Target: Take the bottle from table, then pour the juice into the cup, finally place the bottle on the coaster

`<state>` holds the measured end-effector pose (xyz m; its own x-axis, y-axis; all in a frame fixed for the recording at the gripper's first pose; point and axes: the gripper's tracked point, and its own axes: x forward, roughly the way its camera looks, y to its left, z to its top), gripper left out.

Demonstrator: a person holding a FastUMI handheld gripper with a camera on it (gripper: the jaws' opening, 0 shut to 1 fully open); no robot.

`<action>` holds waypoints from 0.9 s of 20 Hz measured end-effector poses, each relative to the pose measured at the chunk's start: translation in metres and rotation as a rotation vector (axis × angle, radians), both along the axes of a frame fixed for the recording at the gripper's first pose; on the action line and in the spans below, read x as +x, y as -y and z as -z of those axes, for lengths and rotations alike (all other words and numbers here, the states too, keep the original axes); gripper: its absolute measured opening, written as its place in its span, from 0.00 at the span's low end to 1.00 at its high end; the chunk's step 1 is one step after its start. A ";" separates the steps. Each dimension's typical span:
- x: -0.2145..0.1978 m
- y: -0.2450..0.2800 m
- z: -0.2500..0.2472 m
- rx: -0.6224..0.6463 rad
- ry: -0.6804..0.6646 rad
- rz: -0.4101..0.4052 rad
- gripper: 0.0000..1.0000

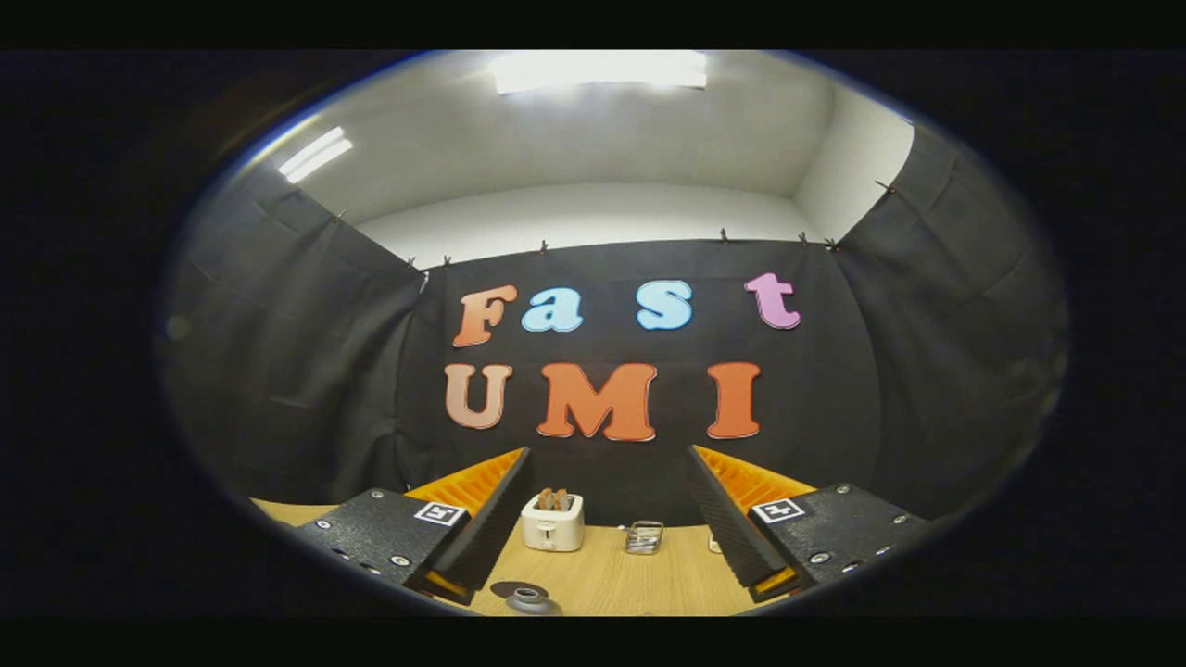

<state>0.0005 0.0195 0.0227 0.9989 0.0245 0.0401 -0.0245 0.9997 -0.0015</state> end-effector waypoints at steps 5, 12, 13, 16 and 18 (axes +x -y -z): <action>-0.003 -0.013 0.014 -0.014 -0.041 -0.038 0.96; -0.006 -0.035 0.036 0.009 -0.065 -0.079 0.96; -0.007 -0.035 0.042 0.004 -0.074 -0.078 0.96; -0.009 -0.038 0.065 -0.022 -0.108 -0.076 0.96; -0.011 -0.041 0.080 -0.027 -0.140 -0.077 0.96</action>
<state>-0.0107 0.0603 -0.0576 0.9897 0.1008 -0.1015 -0.1034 0.9944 -0.0199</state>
